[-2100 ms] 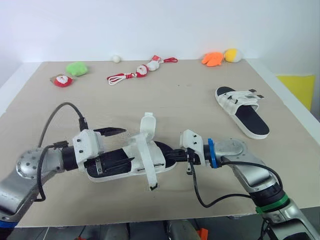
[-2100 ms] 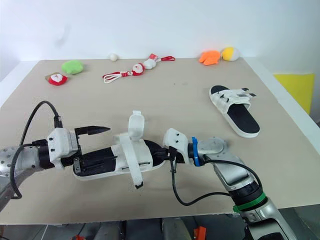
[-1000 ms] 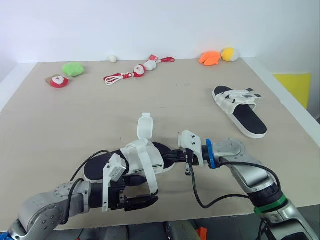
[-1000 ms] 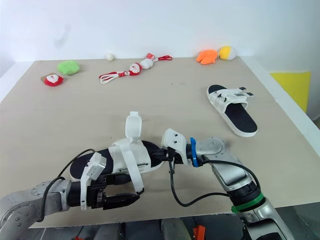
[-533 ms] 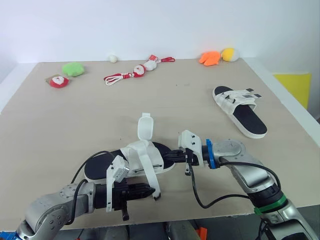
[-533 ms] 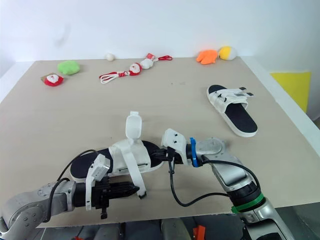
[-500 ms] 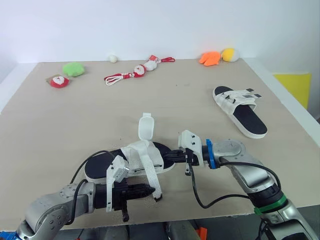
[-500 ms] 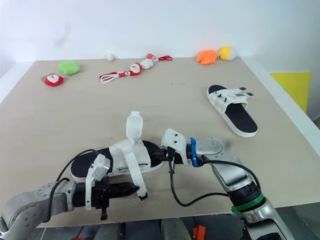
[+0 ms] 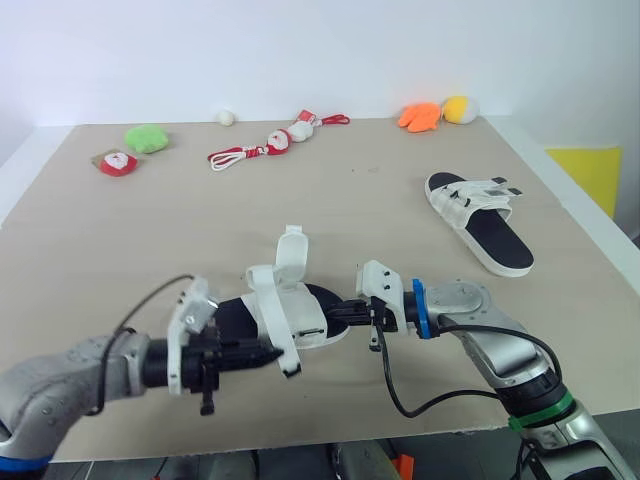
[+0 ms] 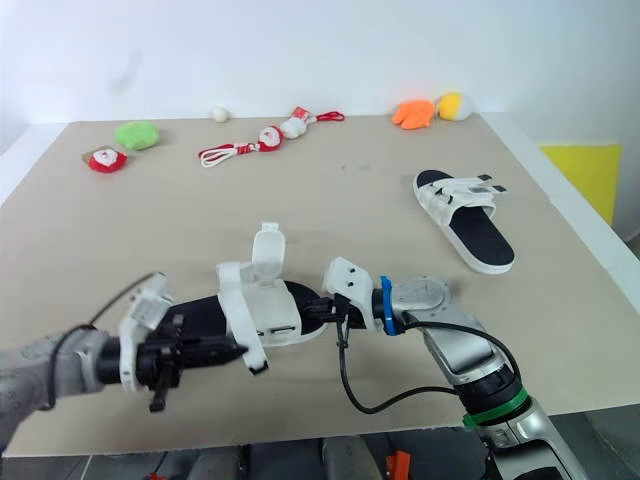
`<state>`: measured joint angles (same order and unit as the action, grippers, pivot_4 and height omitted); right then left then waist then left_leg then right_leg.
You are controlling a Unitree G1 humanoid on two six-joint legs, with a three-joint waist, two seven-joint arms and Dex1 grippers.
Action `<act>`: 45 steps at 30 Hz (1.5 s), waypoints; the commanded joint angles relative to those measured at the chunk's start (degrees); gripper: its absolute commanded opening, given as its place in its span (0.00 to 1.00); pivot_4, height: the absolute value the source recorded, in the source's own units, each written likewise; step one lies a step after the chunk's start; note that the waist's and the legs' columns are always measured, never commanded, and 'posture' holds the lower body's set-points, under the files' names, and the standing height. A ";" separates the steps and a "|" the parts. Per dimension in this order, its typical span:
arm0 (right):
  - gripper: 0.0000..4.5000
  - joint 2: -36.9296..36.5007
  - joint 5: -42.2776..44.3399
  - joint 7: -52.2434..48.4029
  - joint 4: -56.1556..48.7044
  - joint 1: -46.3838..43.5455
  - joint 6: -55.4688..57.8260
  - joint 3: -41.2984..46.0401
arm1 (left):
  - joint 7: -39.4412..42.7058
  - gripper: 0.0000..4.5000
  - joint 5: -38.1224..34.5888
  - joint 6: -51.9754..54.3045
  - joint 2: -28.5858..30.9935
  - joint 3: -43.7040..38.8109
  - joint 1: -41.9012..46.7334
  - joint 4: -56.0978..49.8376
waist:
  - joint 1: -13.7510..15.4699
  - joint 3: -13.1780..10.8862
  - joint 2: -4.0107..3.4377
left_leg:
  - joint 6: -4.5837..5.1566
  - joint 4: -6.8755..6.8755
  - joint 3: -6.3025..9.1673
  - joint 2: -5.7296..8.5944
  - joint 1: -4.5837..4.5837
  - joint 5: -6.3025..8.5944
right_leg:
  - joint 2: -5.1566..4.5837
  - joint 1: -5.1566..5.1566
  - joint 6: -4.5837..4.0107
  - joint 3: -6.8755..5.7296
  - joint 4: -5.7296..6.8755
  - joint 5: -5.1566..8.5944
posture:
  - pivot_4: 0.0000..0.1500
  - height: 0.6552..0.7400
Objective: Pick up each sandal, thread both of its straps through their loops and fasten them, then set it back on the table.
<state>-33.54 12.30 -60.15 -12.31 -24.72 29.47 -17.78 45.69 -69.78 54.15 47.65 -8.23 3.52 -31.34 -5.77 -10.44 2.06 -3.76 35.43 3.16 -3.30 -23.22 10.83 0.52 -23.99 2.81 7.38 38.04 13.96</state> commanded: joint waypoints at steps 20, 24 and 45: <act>0.00 1.69 -0.85 1.80 0.46 2.15 1.02 -2.76 | 12.59 0.01 5.17 6.78 4.82 4.29 17.01 14.32 | -0.32 -0.01 0.01 | -0.03 -0.12 0.05 -0.17 -0.02 0.03 | 0.19 -0.13 -0.01 -0.05 0.04 0.02 | 1.00 1.00; 0.00 1.66 -0.68 2.08 0.12 2.21 1.28 -2.59 | 12.51 0.01 5.79 6.73 4.05 4.55 15.89 13.03 | -0.32 -0.01 0.01 | -0.03 -0.11 0.05 -0.18 -0.01 0.03 | 0.19 -0.13 0.00 -0.05 0.05 0.02 | 1.00 1.00; 0.00 1.40 -0.57 1.66 0.20 1.74 1.16 -2.43 | 11.89 0.01 13.00 2.18 0.35 5.63 12.35 11.03 | -0.31 0.00 0.02 | -0.02 -0.11 0.04 -0.18 -0.01 0.03 | 0.19 -0.11 0.00 -0.04 0.05 0.02 | 1.00 1.00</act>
<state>-32.06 12.64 -58.34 -12.86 -23.72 29.38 -17.77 57.20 -57.93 57.83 48.10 -2.25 16.10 -18.82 -6.08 -10.44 2.08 -3.78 35.32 3.20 -3.48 -23.23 10.86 0.71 -24.10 2.81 7.34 38.09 13.98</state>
